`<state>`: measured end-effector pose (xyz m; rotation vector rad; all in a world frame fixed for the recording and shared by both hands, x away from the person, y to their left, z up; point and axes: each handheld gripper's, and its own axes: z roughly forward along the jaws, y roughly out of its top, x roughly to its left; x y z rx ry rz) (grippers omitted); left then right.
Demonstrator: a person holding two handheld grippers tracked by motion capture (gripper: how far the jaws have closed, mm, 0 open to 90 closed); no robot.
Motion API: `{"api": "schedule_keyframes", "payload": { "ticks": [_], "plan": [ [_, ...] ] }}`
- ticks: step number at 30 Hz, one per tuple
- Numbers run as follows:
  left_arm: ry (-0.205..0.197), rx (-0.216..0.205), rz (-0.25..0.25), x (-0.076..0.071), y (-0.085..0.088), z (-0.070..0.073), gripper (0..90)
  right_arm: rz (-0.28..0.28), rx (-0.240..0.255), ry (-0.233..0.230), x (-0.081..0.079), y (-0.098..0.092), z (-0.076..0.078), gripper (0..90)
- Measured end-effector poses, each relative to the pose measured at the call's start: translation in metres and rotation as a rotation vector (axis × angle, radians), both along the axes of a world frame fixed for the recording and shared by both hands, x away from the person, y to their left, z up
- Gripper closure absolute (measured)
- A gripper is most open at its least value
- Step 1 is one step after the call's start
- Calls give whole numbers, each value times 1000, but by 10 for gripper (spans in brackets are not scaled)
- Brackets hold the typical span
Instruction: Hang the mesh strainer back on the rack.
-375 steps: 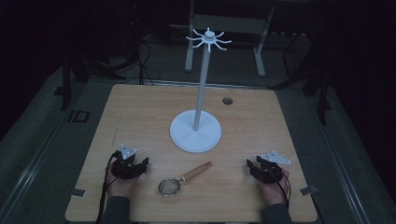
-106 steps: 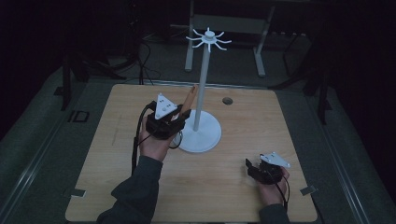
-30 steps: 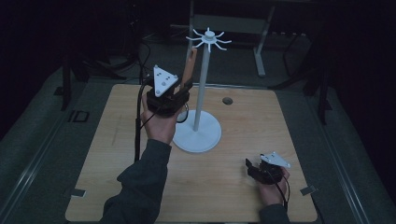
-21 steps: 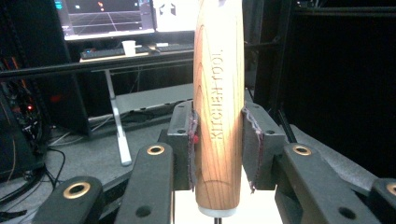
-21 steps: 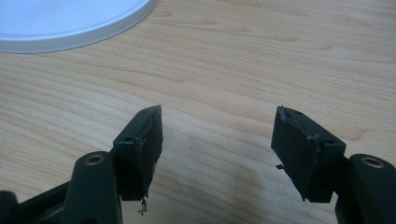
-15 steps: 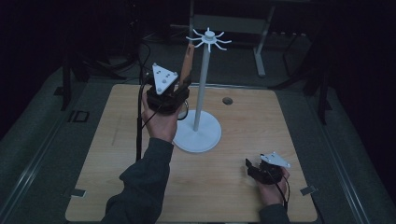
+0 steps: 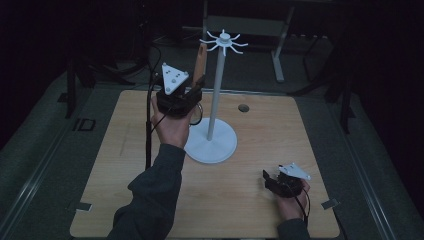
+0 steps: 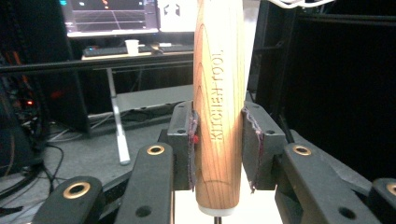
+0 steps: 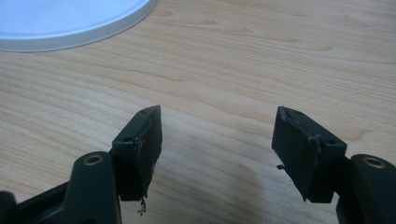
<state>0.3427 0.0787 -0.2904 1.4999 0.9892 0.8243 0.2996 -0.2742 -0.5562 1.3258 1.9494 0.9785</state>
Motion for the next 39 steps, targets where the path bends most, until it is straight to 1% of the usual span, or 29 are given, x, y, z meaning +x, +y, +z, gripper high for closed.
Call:
{"api": "schedule_keyframes", "payload": {
  "ticks": [6,8,9,13,14,15,17,20,24,28,29,37,39],
  "plan": [
    [9,-7,-24,3,2,0,678,2,-8,-1,0,0,0,330],
    [6,-6,-29,3,2,0,678,1,-9,-1,0,1,0,330],
    [-4,4,-38,2,1,0,678,1,-9,-1,0,1,0,330],
    [-7,7,-48,1,-2,0,678,1,-8,-1,0,1,0,329],
    [-4,9,-40,2,-3,0,678,1,-9,-1,0,1,0,330],
    [13,4,-37,5,-3,0,678,1,-9,-1,0,1,0,329],
    [16,0,-42,7,-2,-1,678,2,-8,-1,0,1,0,329],
    [20,7,-49,9,-4,-1,678,2,-7,-1,0,1,0,328],
    [23,1,-57,11,-6,0,678,2,-8,-2,0,1,0,328],
    [33,1,-67,13,-8,1,677,2,-9,-3,0,1,0,326],
    [41,3,-71,14,-8,0,677,2,-8,-3,0,1,0,326],
    [56,0,-75,18,-9,-3,676,1,-7,-4,0,0,0,326],
    [63,13,-78,19,-9,-4,675,1,-6,-4,0,0,0,326]
  ]
}}
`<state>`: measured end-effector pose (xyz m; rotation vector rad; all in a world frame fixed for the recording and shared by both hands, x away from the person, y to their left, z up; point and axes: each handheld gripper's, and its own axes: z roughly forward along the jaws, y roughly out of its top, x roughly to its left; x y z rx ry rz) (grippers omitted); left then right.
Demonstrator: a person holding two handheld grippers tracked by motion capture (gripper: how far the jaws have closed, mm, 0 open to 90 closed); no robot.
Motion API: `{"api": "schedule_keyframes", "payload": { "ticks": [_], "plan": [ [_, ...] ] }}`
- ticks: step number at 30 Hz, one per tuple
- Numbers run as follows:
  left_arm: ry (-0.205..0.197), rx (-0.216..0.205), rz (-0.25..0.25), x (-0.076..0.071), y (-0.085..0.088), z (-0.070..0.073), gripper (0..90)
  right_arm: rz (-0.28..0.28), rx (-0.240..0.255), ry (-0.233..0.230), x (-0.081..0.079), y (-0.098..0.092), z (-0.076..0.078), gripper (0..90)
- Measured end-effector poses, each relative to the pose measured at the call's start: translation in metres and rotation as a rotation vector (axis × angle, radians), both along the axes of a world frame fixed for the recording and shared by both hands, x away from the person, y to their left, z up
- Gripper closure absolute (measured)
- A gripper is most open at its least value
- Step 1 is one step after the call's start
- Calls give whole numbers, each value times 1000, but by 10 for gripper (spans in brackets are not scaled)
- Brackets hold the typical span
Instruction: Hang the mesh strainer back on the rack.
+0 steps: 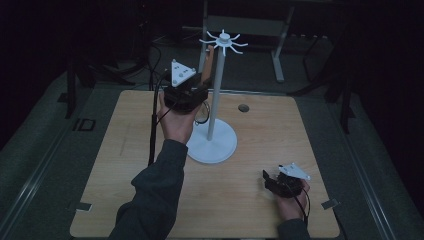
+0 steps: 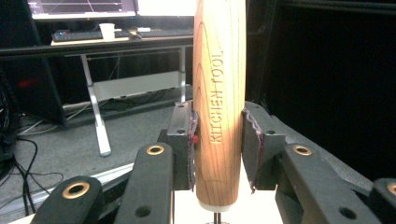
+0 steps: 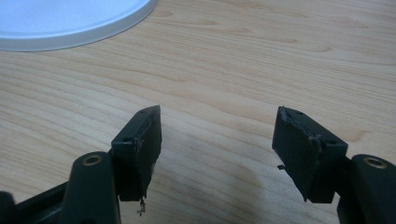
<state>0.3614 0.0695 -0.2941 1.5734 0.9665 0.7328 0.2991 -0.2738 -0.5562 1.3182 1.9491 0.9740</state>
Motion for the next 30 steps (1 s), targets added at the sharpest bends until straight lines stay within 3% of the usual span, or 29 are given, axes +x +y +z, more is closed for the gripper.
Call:
{"api": "schedule_keyframes", "payload": {
  "ticks": [21,30],
  "plan": [
    [7,-7,-11,-6,5,-11,588,-1,-2,-1,0,0,0,321],
    [-1,11,-55,-16,0,-14,577,-1,-2,-1,0,0,0,320]
  ]
}}
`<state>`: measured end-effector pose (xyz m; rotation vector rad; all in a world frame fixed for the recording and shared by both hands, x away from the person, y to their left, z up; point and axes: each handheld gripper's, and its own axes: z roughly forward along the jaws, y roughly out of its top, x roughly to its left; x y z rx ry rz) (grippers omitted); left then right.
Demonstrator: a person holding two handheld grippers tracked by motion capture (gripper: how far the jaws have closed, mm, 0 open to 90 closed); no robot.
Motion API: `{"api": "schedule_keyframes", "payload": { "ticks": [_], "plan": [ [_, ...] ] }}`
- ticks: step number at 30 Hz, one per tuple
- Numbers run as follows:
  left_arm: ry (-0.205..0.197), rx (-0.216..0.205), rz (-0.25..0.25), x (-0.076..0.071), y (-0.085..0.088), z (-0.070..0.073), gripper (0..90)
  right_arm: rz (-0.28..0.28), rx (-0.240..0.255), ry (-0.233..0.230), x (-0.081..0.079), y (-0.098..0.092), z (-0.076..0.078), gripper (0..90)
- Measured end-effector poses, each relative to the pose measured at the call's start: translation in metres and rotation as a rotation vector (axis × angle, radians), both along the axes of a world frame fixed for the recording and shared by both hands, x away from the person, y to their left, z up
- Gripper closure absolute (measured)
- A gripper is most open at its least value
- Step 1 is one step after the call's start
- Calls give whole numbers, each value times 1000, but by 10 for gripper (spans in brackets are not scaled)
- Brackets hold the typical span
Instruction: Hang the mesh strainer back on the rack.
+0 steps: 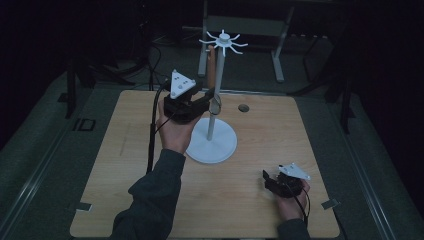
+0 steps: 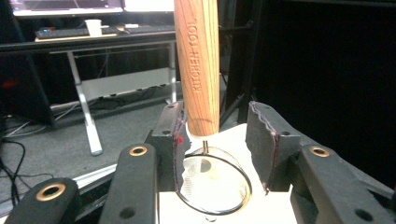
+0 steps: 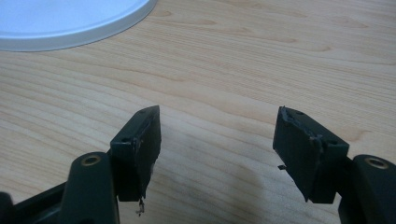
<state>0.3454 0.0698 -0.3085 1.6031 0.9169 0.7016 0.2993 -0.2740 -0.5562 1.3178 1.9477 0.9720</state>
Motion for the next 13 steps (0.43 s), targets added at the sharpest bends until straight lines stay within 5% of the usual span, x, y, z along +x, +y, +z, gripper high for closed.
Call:
{"api": "schedule_keyframes", "payload": {
  "ticks": [13],
  "plan": [
    [38,12,-54,-9,-4,-17,544,-5,7,2,0,0,0,308]
  ]
}}
